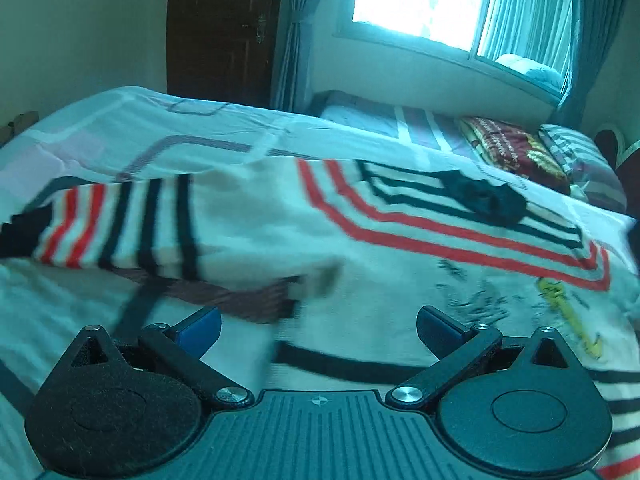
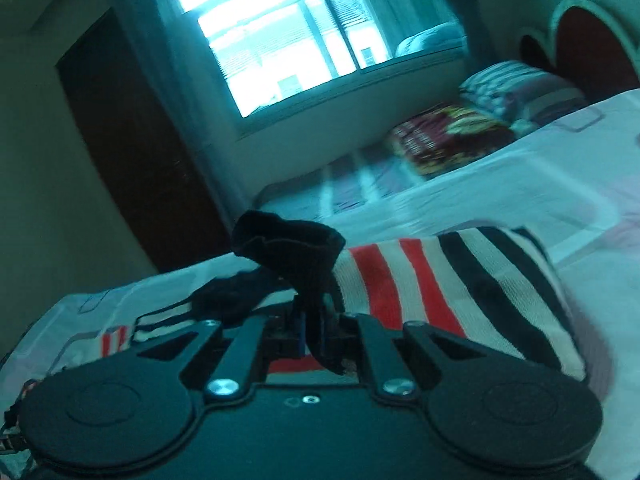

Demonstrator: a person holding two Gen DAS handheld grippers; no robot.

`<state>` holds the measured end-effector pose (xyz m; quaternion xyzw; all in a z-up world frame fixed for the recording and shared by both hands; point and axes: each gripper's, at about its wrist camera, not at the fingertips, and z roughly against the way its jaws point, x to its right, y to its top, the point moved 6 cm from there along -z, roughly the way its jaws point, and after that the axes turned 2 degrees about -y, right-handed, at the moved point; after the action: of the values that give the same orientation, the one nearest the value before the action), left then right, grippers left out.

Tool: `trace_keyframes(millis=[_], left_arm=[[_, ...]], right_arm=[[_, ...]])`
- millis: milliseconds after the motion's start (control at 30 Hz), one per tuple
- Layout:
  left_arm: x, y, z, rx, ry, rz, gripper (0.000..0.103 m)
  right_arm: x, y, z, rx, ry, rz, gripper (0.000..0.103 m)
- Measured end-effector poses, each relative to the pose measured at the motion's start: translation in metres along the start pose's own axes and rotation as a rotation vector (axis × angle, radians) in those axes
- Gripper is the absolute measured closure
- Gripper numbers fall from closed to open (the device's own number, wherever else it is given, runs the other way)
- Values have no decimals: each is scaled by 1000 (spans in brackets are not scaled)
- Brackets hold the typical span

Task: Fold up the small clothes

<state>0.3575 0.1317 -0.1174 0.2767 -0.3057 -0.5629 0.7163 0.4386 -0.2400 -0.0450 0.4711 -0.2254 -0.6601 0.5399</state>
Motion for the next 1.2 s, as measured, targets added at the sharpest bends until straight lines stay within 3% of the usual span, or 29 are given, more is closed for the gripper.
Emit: trace_keyframes(millis=[100,200,367,500,533,600,667,700,733,800,933,967,1000,1067,1200], left_arm=[[-29,1,5,-6,29,-3,0],[-54,3,9,4,69,-4,0],[-82,8,13,30,67,44,0],[-80,12,9,44,29,63,0],[-77,13,7,42,11,69,0],[-65,16,2,37,-24,76,0],[-48,19,-4,33,-66,76,0],[-39,21,-8,30,-93,82,0],[-29,23,-11,31,-120,89,0],[-9,27,-17,22,-172,89,0],[37,31,-38,-14,-315,121,0],[48,29,-47,-34,-367,155,8],[59,26,-56,-65,-402,185,23],[77,19,-75,-115,-439,222,30],[101,6,-107,-189,-422,242,48]], right_arm=[[-62,-33,-38,-97,77,33,96],[-104,-59,-62,-152,102,66,96],[-136,-84,-77,-197,90,96,96],[-144,-100,-87,-212,85,154,93],[-147,-102,-86,-203,87,187,91],[-155,-108,-87,-208,117,258,67],[-166,-113,-85,-214,140,342,52],[-169,-113,-81,-213,143,373,52],[-169,-111,-74,-202,151,379,54],[-158,-104,-58,-178,178,319,72],[-116,-89,-25,-130,109,212,75],[-103,-85,-18,-127,89,187,75],[-93,-82,-12,-122,72,166,75],[-71,-75,2,-108,44,125,74],[-30,-64,26,-94,13,39,73]])
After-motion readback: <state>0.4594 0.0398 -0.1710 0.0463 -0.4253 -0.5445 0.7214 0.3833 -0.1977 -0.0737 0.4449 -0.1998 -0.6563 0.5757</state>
